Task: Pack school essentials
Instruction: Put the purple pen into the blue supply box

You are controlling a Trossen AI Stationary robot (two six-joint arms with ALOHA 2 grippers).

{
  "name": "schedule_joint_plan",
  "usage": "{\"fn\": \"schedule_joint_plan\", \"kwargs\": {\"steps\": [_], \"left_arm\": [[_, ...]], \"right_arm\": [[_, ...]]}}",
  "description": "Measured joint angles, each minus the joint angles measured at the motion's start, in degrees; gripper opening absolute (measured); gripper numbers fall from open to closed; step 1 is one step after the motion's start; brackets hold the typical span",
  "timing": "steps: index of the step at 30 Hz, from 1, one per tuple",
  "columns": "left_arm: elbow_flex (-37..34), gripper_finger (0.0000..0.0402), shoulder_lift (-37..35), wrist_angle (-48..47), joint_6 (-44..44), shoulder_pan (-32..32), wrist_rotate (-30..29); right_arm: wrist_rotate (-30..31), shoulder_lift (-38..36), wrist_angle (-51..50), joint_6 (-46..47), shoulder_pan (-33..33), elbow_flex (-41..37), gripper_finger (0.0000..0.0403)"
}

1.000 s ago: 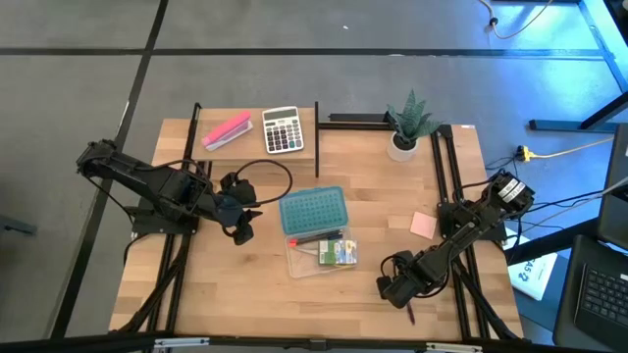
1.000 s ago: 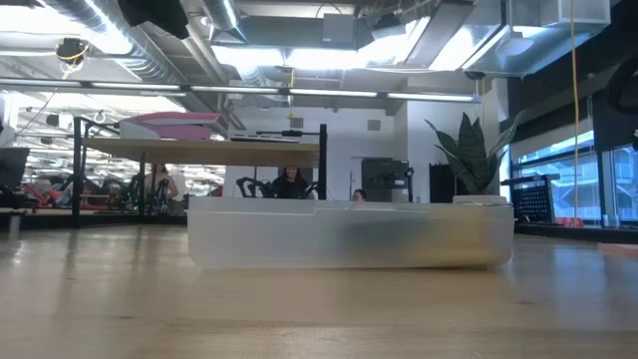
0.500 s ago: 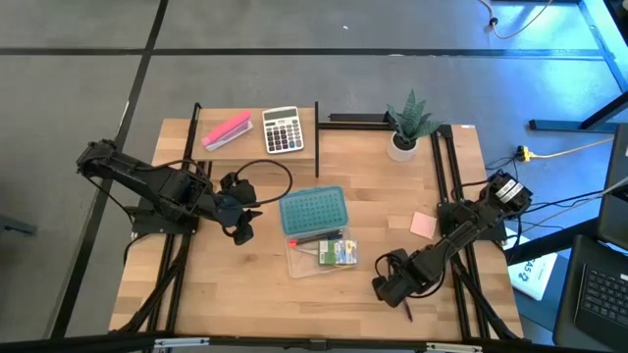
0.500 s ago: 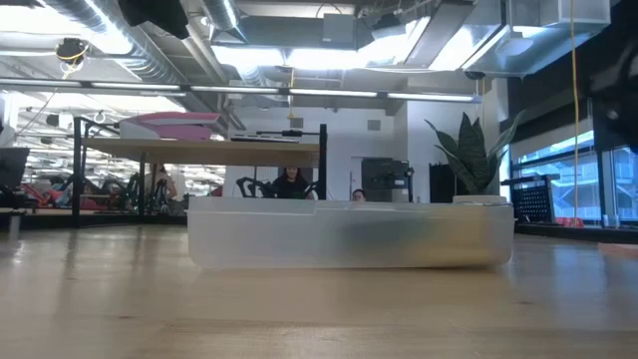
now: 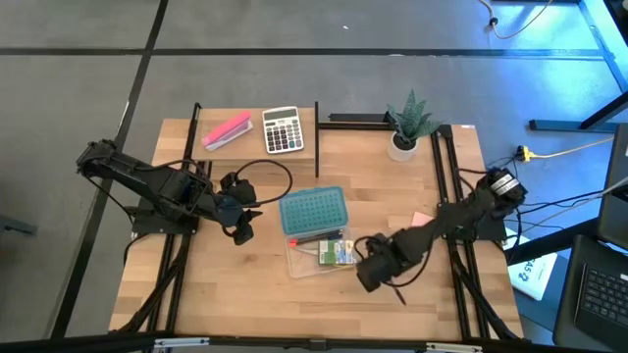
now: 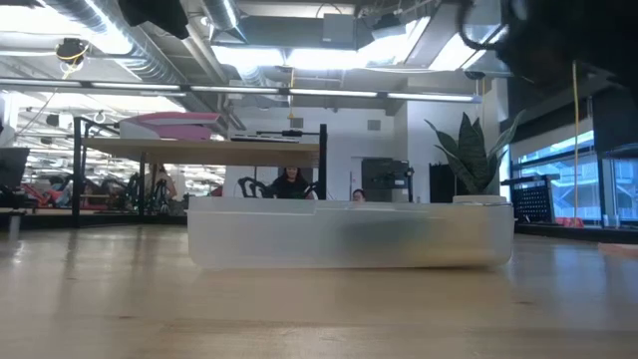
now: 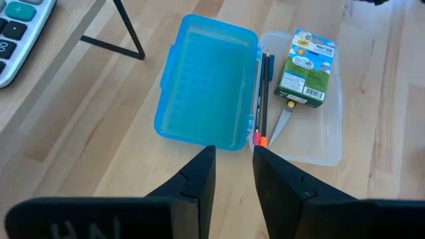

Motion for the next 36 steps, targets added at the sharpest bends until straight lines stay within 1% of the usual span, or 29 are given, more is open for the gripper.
{"fn": "schedule_joint_plan", "kwargs": {"steps": [3,13,17,21,24,28,31,33,36], "left_arm": [[0.0,0.0094,0.0,0.0,0.0,0.0,0.0],[0.0,0.0094,0.0,0.0,0.0,0.0,0.0],[0.0,0.0094,0.0,0.0,0.0,0.1,0.0],[0.0,0.0094,0.0,0.0,-0.1,0.1,0.0],[0.0,0.0094,0.0,0.0,-0.2,0.1,0.0],[0.0,0.0094,0.0,0.0,-0.5,0.1,-0.1],[0.0,0.0094,0.0,0.0,-0.5,0.1,-0.1],[0.0,0.0094,0.0,0.1,-0.5,0.1,-0.1],[0.0,0.0094,0.0,0.3,-0.5,0.1,-0.2]], "right_arm": [[0.8,0.0,-1.8,-8.0,-2.9,2.8,0.0072],[1.5,0.0,-1.8,-37.3,-14.4,7.0,0.0071],[4.2,0.0,-1.2,-50.1,-18.1,9.5,0.0067],[6.2,-0.1,4.6,-61.5,-20.7,11.7,0.0068],[7.9,-0.1,11.4,-69.4,-21.7,12.0,0.007],[8.5,0.3,18.1,-76.6,-22.7,12.0,0.0071],[8.5,1.5,20.4,-80.7,-22.8,12.0,0.0071],[8.5,2.8,21.3,-82.5,-22.8,12.0,0.0071],[7.2,5.0,22.0,-82.8,-22.8,12.0,0.0071]]}}
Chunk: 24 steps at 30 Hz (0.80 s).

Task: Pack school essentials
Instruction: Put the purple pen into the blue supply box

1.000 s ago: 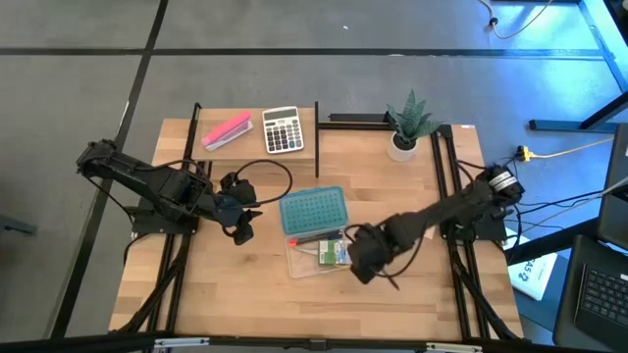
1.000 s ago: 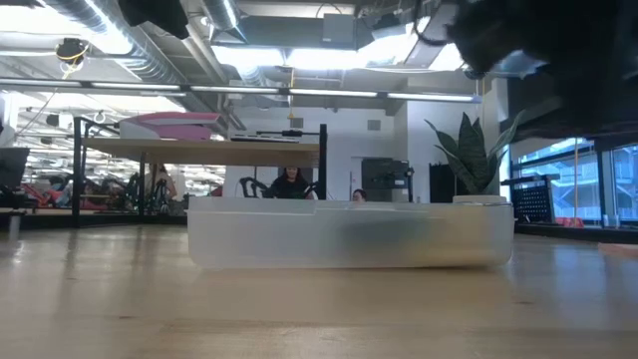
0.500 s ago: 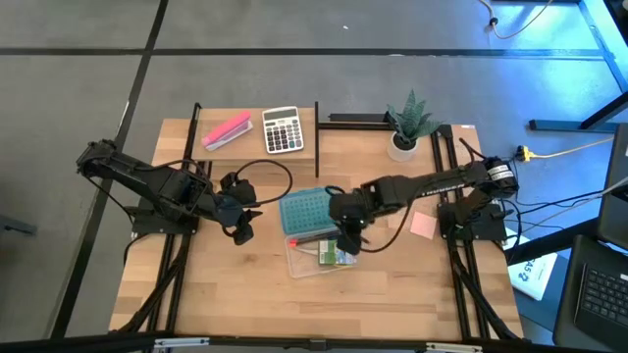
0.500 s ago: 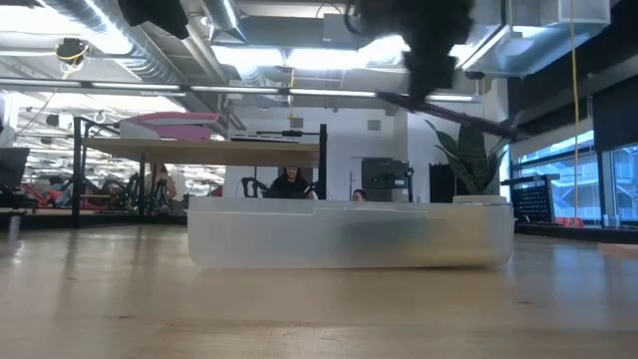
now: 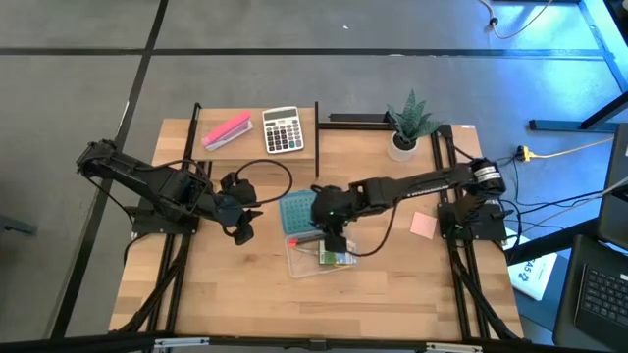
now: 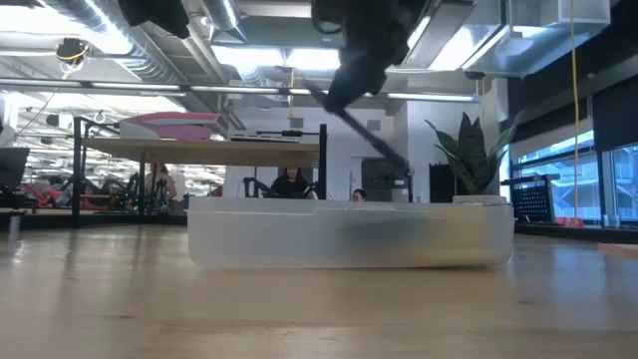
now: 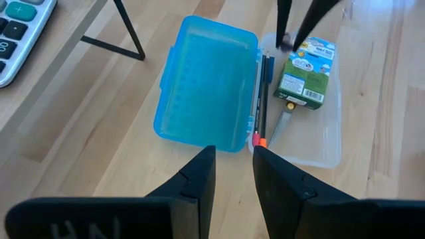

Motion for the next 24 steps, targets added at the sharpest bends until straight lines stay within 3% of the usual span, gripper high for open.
{"fn": "schedule_joint_plan", "kwargs": {"steps": [16,24], "left_arm": [[0.0,0.0094,0.0,0.4,3.2,0.0,1.9],[0.0,0.0094,0.0,0.4,3.5,0.0,1.9]], "right_arm": [[-0.4,8.5,1.3,-4.6,0.0,0.0,0.0071],[-0.4,8.9,1.9,-6.0,0.0,-0.1,0.0071]]}}
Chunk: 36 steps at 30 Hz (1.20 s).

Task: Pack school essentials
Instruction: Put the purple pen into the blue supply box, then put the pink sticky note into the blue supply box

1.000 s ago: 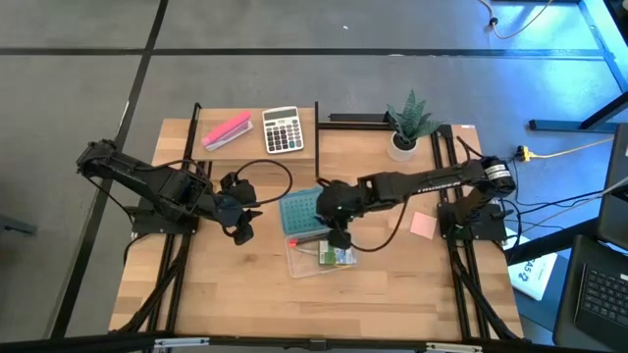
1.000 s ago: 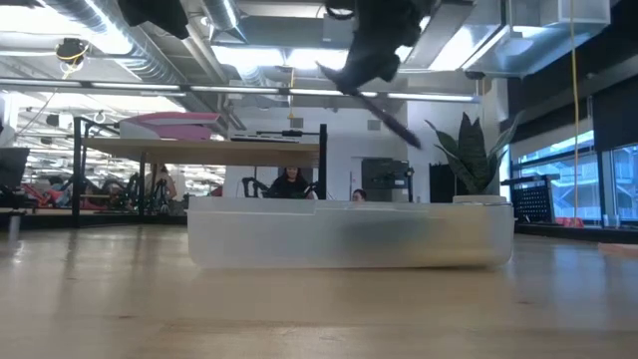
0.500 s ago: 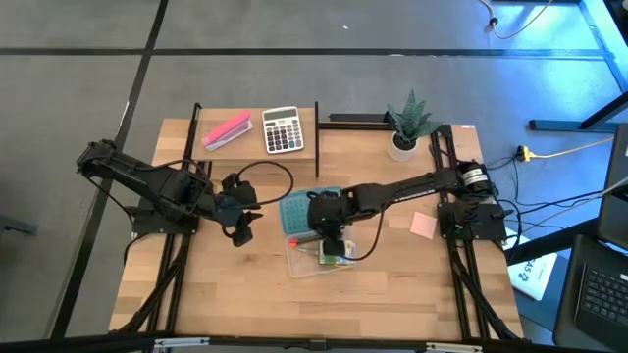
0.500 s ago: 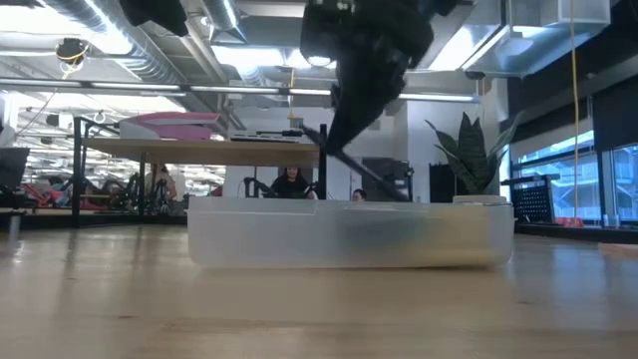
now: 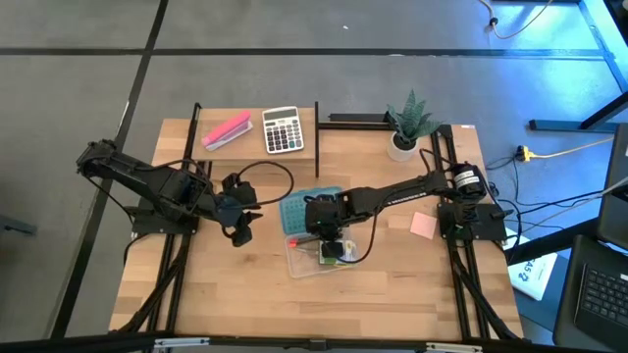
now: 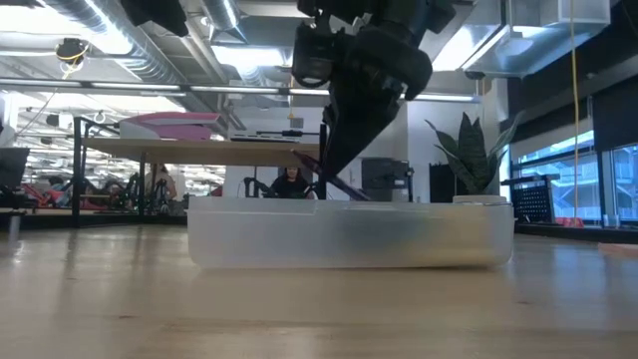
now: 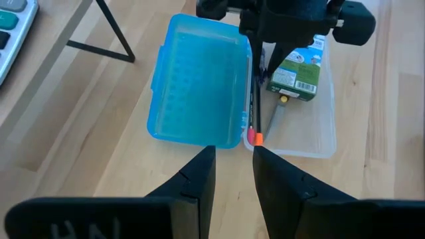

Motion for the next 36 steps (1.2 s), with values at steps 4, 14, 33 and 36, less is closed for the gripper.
{"fn": "schedule_joint_plan", "kwargs": {"steps": [4,14,33,36], "left_arm": [[0.0,0.0094,0.0,0.0,0.0,0.0,0.1],[0.0,0.0094,0.0,0.0,1.1,0.0,1.6],[0.0,0.0094,0.0,0.8,1.1,0.0,1.7],[0.0,0.0094,0.1,1.1,1.1,0.0,1.7]], "right_arm": [[0.0,0.0,0.0,0.1,0.0,0.0,0.0071],[0.0,0.0,0.1,0.1,0.0,0.0,0.0089],[-2.6,-7.8,-7.5,7.2,0.0,0.6,0.0133],[0.2,-11.0,-11.4,11.1,0.0,0.2,0.0133]]}}
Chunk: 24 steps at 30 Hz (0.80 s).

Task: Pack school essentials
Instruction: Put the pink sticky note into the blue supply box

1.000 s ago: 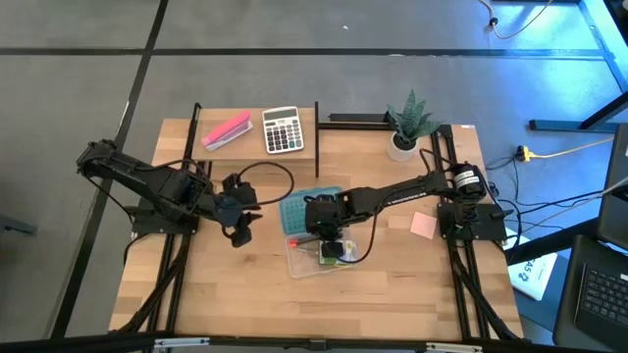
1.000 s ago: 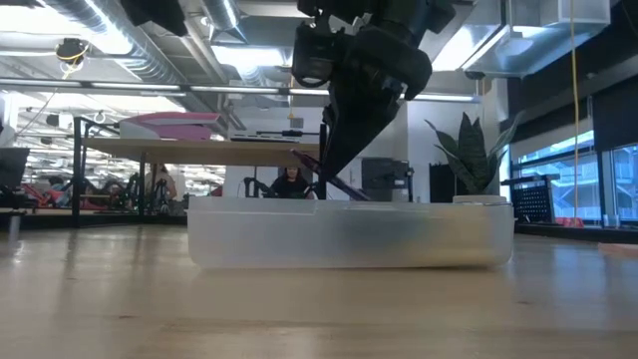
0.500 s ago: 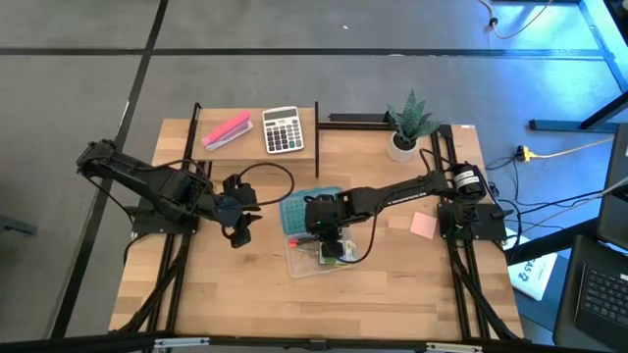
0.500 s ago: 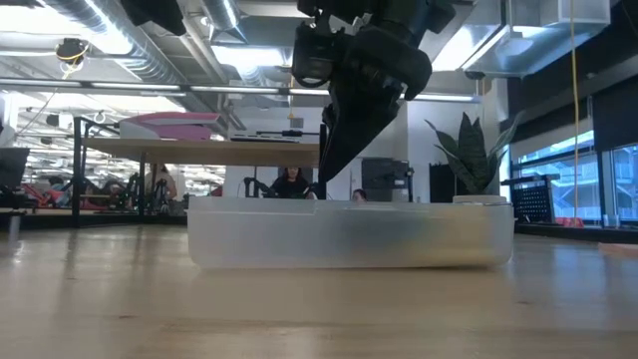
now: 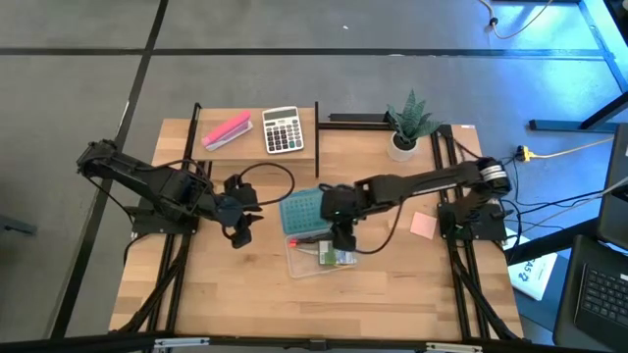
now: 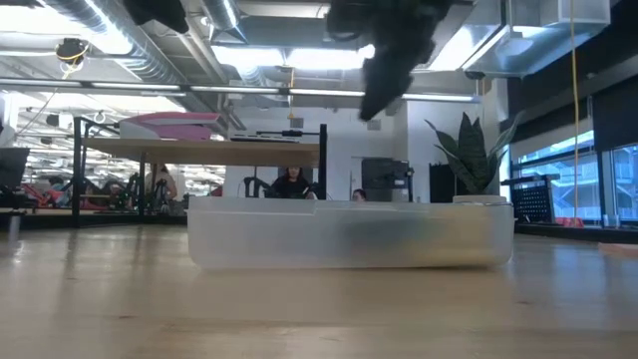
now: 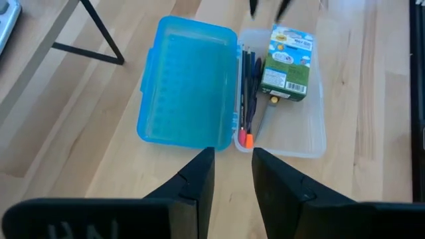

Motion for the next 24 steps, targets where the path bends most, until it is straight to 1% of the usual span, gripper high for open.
{"fn": "schedule_joint_plan", "kwargs": {"steps": [4,6,8,12,16,17,19,22,24], "left_arm": [[0.0,0.0094,0.6,1.0,0.2,0.0,0.0],[0.0,0.0094,0.9,1.7,0.2,0.0,-0.1],[0.0,0.0094,0.9,1.5,0.3,0.0,-0.2],[0.0,0.0094,0.9,2.1,0.3,0.0,-0.4],[0.0,0.0094,0.9,2.3,0.4,0.0,-0.4],[0.0,0.0094,0.9,2.4,0.5,0.0,-0.5],[0.0,0.0094,0.9,2.4,0.5,0.0,-0.5],[0.0,0.0094,0.9,2.4,0.5,0.0,-0.5],[0.0,0.0094,0.9,2.5,0.5,0.0,-0.5]], "right_arm": [[5.5,-4.3,-6.5,6.7,0.1,-1.3,0.0133],[6.3,-6.2,-10.1,13.3,0.0,-1.9,0.0133],[6.7,-7.9,-14.8,21.9,-0.4,-2.0,0.0133],[11.7,-10.6,-29.6,37.6,-0.4,-2.1,0.0133],[14.1,-11.9,-44.1,49.4,-0.4,-2.2,0.0133],[14.4,-11.9,-45.6,51.1,-0.4,-2.3,0.0133],[14.2,-12.9,-43.1,51.6,-0.4,-4.3,0.0133],[12.9,-14.1,-39.2,51.4,-0.4,-9.6,0.0133],[12.2,-14.0,-40.5,52.5,-0.4,-13.9,0.0133]]}}
